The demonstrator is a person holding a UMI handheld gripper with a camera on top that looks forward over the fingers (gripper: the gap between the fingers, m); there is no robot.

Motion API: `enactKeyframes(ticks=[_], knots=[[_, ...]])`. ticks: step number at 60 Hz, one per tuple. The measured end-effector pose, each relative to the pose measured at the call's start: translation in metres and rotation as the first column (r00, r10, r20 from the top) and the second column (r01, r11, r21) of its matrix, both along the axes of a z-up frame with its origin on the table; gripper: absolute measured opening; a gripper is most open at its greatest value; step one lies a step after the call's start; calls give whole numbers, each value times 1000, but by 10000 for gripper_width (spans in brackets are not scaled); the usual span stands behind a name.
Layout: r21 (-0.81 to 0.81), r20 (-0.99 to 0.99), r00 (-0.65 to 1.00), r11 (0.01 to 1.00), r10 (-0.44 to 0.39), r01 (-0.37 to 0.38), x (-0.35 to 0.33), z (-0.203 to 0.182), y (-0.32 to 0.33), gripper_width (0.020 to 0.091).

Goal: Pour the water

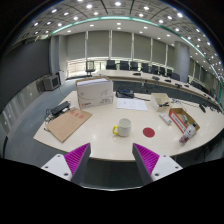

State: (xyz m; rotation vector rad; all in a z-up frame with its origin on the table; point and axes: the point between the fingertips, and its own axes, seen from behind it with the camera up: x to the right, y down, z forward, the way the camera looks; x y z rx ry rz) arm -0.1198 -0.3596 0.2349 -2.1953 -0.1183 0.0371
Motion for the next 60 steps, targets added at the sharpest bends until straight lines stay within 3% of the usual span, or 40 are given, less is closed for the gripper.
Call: enactKeyframes(ticks=[18, 38, 60], knots=[[21, 19, 995, 995, -101, 100, 91, -8, 6, 862], [81, 25, 964, 961, -265, 263, 298, -52, 11, 860], [168, -29, 965, 950, -261, 263, 462, -121, 100, 861]])
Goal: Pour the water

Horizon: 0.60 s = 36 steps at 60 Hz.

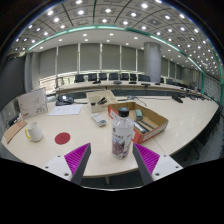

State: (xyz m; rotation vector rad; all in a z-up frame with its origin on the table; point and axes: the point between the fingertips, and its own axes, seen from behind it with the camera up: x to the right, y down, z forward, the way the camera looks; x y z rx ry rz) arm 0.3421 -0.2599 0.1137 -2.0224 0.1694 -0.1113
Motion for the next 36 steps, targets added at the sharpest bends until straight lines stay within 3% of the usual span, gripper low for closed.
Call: enactKeyframes(ticks=[19, 27, 30, 36], knots=[[64, -7, 998, 996, 60, -59, 38, -59, 92, 849], [88, 3, 998, 994, 61, -61, 42, -68, 111, 683], [106, 13, 999, 993, 47, -48, 45, -66, 114, 561], [117, -4, 999, 992, 42, -41, 46, -66, 117, 514]])
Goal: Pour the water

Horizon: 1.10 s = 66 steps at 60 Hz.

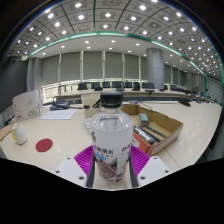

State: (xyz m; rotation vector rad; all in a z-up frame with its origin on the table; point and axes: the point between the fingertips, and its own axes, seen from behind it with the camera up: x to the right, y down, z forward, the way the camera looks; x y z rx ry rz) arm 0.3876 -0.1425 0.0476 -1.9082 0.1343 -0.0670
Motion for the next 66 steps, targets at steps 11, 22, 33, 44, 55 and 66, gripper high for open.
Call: enactKeyframes(ticks=[11, 22, 33, 44, 55, 66], knots=[[-23, 55, 999, 1000, -1, 2, 1, 5, 0, 408], [-24, 213, 977, 1000, -5, 11, -4, 41, 13, 407], [-9, 458, 889, 1000, 0, 4, -46, 105, 38, 406], [-37, 732, 679, 999, 51, -36, -130, 154, 61, 407], [-107, 941, 308, 987, 141, -124, -239, 157, 87, 405], [-189, 978, -120, 966, 169, -174, -310, 134, 110, 403]])
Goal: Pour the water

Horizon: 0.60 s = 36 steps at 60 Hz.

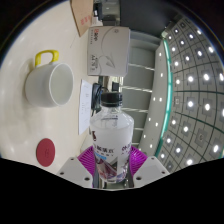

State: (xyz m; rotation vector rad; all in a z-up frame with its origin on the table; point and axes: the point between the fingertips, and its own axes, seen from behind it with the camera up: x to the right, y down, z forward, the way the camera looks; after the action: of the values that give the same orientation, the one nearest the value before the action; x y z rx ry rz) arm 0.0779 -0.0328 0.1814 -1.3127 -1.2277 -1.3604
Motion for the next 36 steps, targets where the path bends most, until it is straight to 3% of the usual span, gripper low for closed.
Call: enactKeyframes(ticks=[5, 12, 22, 27, 36], knots=[[-8, 180, 983, 999, 38, -37, -16, -9, 6, 405], [-47, 286, 955, 997, 75, -64, -28, -26, 13, 407], [-52, 266, 961, 996, 80, -69, -31, -22, 16, 406], [-42, 152, 986, 998, 62, -56, -24, -8, 11, 405], [-52, -336, 942, 999, -26, 9, -10, 12, 4, 406]])
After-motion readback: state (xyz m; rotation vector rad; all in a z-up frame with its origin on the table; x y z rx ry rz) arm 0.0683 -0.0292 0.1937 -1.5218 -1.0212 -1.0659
